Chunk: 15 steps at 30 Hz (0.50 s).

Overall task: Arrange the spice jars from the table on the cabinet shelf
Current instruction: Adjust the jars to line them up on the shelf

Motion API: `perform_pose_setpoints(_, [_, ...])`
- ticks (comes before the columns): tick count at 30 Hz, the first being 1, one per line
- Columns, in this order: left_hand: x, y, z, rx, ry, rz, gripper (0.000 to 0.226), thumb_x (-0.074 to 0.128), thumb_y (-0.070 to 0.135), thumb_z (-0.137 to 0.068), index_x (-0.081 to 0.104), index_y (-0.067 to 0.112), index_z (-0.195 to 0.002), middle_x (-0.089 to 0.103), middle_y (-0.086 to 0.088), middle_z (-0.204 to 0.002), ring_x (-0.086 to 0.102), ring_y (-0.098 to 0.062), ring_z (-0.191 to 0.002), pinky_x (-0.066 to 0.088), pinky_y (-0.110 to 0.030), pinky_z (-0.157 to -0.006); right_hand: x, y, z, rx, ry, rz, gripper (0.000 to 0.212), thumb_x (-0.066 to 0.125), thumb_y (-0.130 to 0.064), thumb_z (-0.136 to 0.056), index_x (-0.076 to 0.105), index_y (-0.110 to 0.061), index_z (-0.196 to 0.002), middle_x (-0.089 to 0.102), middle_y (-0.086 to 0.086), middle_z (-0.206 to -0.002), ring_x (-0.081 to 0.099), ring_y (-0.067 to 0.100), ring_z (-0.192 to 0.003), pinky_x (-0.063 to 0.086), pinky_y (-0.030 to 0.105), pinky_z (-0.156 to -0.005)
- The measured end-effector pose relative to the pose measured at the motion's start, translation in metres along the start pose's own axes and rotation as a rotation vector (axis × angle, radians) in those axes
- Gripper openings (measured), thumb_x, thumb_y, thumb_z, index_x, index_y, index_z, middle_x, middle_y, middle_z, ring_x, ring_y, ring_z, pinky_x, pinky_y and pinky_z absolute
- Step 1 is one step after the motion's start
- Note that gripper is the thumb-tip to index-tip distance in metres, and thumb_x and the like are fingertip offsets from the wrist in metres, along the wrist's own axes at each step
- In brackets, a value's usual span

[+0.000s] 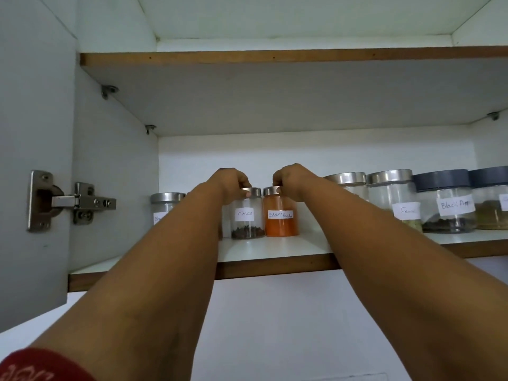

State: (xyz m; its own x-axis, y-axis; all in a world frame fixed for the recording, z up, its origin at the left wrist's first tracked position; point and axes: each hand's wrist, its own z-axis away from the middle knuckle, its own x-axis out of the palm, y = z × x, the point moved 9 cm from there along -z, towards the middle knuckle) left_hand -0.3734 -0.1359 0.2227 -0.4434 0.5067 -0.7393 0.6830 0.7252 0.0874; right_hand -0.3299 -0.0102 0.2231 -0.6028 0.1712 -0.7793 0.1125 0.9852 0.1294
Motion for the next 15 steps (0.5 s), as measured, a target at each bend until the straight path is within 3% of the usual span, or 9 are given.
perform_pose_setpoints(4, [0.004,-0.002,0.004,0.006,0.038,0.004,0.025,0.065,0.021,-0.091,0.068,0.014,-0.115,0.067,-0.007,-0.115,0.059,-0.022,-0.105,0.045,-0.03,-0.09,0.006,-0.001,0.001,0.022,0.034,-0.02,0.033,0.057,-0.007,-0.093,0.058,-0.012,-0.126,0.058,0.009,-0.127,0.056,0.025,-0.114,0.044,0.028,-0.086])
perform_pose_setpoints(10, [0.002,-0.002,0.014,0.033,0.07,-0.052,0.034,0.055,0.016,-0.097,0.06,0.016,-0.131,0.062,-0.007,-0.129,0.053,-0.024,-0.12,0.041,-0.032,-0.102,0.006,-0.002,0.005,0.033,0.048,-0.074,0.04,0.058,-0.004,-0.091,0.056,-0.011,-0.131,0.056,0.009,-0.131,0.054,0.025,-0.119,0.045,0.03,-0.095])
perform_pose_setpoints(15, [-0.001,-0.009,0.019,0.008,0.096,-0.052,0.034,0.053,0.012,-0.097,0.059,0.016,-0.131,0.061,-0.007,-0.13,0.053,-0.025,-0.12,0.043,-0.036,-0.103,0.008,-0.006,0.005,0.027,0.042,-0.118,0.042,0.056,-0.003,-0.091,0.055,-0.012,-0.132,0.056,0.009,-0.132,0.054,0.026,-0.118,0.045,0.031,-0.096])
